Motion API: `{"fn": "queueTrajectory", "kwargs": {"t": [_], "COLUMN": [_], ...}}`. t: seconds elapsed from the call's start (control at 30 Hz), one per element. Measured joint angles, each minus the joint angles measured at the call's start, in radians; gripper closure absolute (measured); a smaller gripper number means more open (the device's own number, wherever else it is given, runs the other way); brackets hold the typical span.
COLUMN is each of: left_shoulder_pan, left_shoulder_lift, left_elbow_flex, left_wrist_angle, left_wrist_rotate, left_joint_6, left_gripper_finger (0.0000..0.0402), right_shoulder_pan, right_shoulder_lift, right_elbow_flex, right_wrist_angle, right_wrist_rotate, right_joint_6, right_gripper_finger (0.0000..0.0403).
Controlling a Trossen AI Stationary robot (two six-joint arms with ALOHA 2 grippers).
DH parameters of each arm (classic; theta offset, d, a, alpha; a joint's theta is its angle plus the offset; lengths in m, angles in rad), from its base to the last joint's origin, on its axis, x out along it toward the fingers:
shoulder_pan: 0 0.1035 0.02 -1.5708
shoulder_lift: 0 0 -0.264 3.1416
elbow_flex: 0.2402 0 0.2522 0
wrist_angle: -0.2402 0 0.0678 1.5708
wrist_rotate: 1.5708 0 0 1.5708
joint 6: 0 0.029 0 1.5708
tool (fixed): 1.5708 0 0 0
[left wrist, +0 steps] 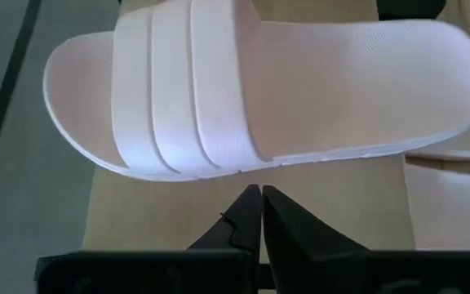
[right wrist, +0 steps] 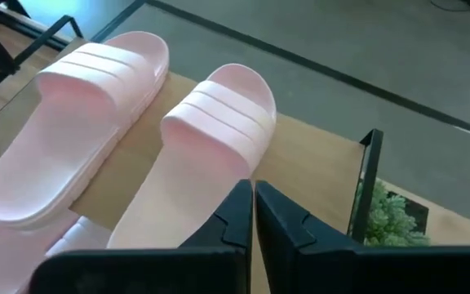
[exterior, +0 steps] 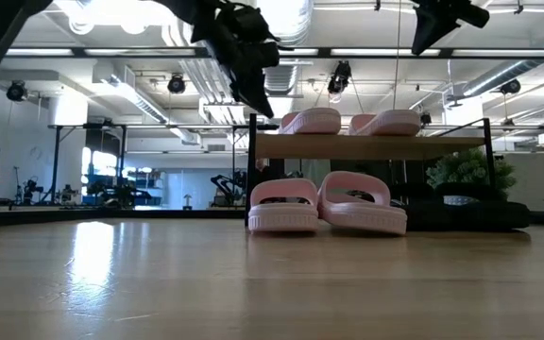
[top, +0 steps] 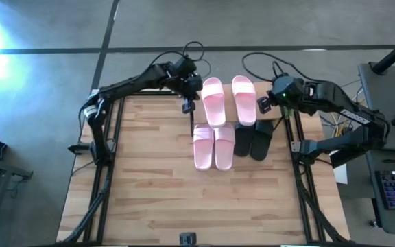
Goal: Pick and place slides into the shelf
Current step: Adjust the pink slide on the shelf
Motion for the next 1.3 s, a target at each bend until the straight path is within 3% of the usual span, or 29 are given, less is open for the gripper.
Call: {"fn": "queueTrajectory", "kwargs": {"t": [0.43,0.63,0.83,1.3], "left_shoulder_pan": [0.000,0.000,-0.005,-0.009], "left_shoulder_lift": [0.078,0.082,0.082,0.082], "left_elbow_flex": [0.002,0.002,-0.001,-0.040], "left_wrist_angle": [0.066,0.186,0.247,0.310], "left_wrist_rotate": [0.008,0.009,0.110,0.101], "left_joint_6": [0.022,0.018,-0.012,-0.011], "left_gripper_finger": [0.0402,0.0401,0.0401,0.0401], "right_shoulder_pan": [0.000,0.000,0.000,0.000], "right_shoulder_lift": [-0.003,-0.003,-0.003,-0.003], "right_elbow_flex": [-0.004,-0.004,-0.015,-0.019], "right_wrist_angle": [-0.005,-0.008,-0.008,-0.008], "right_wrist_rotate": [0.047,0.048,0.055,0.073], "right_joint_6": [-0.068,-0.081,-0.084,-0.081], "right_gripper_finger": [0.0394,0.0394,0.0394,0.0394]}}
